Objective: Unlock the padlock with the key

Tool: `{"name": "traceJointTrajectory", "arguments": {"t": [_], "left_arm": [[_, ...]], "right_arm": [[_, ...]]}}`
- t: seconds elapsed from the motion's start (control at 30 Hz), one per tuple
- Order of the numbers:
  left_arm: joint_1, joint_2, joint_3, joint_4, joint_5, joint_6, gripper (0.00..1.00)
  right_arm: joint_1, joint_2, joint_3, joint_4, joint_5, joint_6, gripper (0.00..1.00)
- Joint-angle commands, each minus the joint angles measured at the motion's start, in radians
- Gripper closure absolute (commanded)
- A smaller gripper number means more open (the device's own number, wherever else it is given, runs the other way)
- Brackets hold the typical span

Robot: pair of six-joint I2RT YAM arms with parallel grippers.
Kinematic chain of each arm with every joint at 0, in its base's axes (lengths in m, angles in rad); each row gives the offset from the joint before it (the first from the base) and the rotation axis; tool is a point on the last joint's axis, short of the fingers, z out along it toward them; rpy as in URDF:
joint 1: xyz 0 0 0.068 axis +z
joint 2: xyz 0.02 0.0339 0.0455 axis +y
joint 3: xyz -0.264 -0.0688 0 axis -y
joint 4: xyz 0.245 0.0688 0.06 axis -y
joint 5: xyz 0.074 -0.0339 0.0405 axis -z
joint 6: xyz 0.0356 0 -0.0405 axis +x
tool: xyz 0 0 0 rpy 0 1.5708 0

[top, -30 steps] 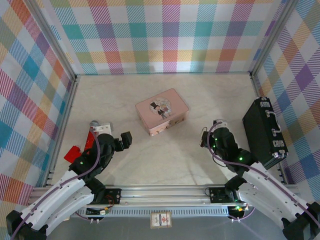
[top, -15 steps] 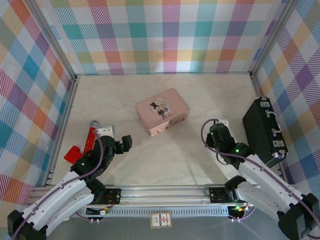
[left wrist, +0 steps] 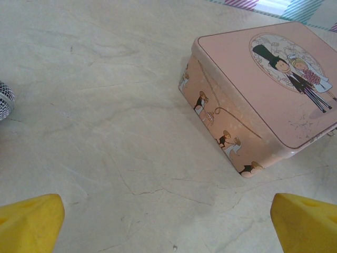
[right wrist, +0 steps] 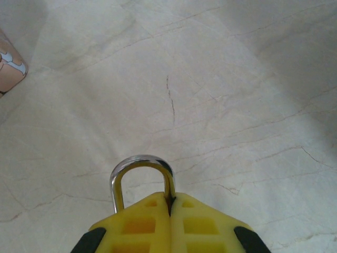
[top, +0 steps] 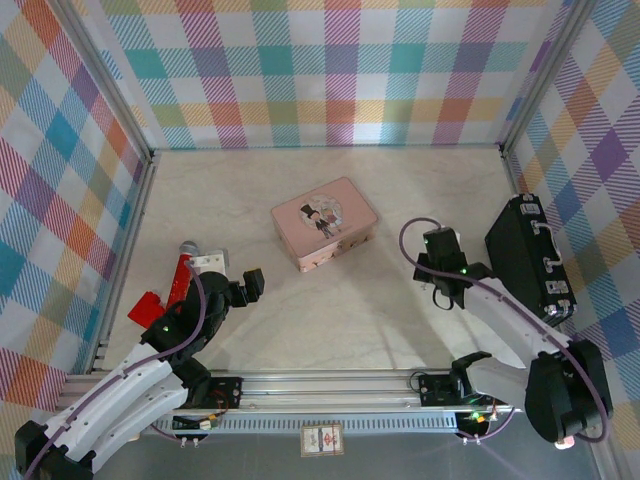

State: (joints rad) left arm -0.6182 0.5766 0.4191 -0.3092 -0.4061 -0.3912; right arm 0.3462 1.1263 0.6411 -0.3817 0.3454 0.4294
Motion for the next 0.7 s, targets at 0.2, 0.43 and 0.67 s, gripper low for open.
{"name": "traceJointTrajectory", "arguments": {"t": [0.2,0.43,0.67], "left_arm": [[0.011,-0.011,-0.011,0.016,-0.026,0.015,0.0],[0.011,-0.012,-0.013,0.015,-0.03,0.013,0.0],[0.011,-0.019,-0.014,0.012,-0.035,0.011,0.0]], "right_arm": [[-0.007,0.169,0.092,0.046,-0.065,0.024,1.0],[-0.007,0.286,0.124,0.086,-0.122,0.032,1.0],[-0.007,0.371,0.155,0.105,-0.161,0.02,1.0]]}}
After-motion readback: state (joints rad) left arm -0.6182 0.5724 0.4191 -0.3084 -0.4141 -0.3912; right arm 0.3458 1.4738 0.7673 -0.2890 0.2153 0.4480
